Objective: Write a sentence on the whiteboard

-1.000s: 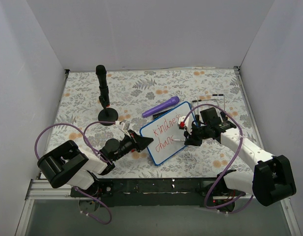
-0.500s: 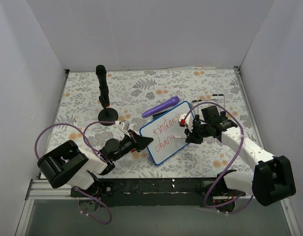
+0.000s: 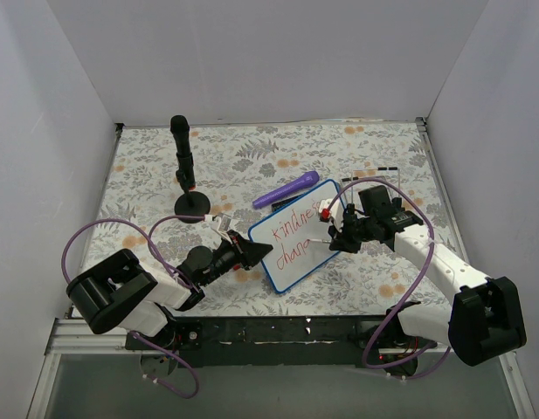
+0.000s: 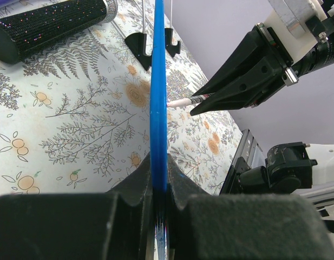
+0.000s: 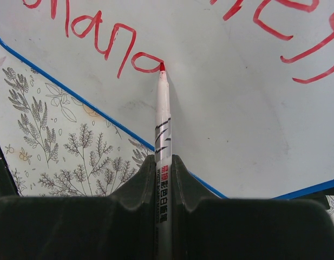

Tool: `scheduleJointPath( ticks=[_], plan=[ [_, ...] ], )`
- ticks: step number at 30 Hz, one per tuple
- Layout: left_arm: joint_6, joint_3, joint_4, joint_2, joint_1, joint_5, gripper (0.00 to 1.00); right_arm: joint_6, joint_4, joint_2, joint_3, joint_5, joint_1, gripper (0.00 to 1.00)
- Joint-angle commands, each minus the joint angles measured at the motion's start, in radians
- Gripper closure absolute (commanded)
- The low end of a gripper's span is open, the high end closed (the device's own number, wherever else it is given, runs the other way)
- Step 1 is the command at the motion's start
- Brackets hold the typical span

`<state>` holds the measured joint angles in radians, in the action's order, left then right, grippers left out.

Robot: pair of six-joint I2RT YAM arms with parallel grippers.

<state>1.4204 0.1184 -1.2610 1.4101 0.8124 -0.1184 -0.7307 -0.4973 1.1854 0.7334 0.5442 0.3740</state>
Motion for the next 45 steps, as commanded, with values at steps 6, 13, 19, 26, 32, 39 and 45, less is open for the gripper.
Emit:
scheduleJointPath(
  ticks=[6,13,19,26,32,39,45],
  plan=[
    [-0.02,-0.002,-0.023,-0.023,0.004,-0.038,1.0,-0.061,-0.027,0.005,0.012,-0.024,-0.004,0.99],
    [-0.02,0.0,-0.023,-0.022,0.004,-0.038,1.0,-0.098,-0.067,0.006,-0.02,-0.026,-0.004,0.99],
    [-0.02,-0.002,-0.024,-0.022,0.004,-0.035,1.0,-0.122,-0.096,0.017,-0.049,-0.02,-0.004,0.99],
    [-0.015,0.003,-0.031,-0.011,0.004,-0.038,1.0,-0.131,-0.113,0.031,-0.046,0.008,0.002,0.99],
    [-0.017,0.003,-0.031,-0.01,0.004,-0.038,1.0,-0.107,-0.099,0.042,-0.008,0.034,0.023,0.99],
    [-0.015,0.001,-0.032,-0.008,0.004,-0.036,1.0,-0.09,-0.107,0.049,0.056,0.072,0.031,0.99],
    [-0.021,-0.003,-0.023,-0.017,0.004,-0.033,1.0,-0.101,-0.161,-0.001,0.116,0.128,0.026,0.99]
  ],
)
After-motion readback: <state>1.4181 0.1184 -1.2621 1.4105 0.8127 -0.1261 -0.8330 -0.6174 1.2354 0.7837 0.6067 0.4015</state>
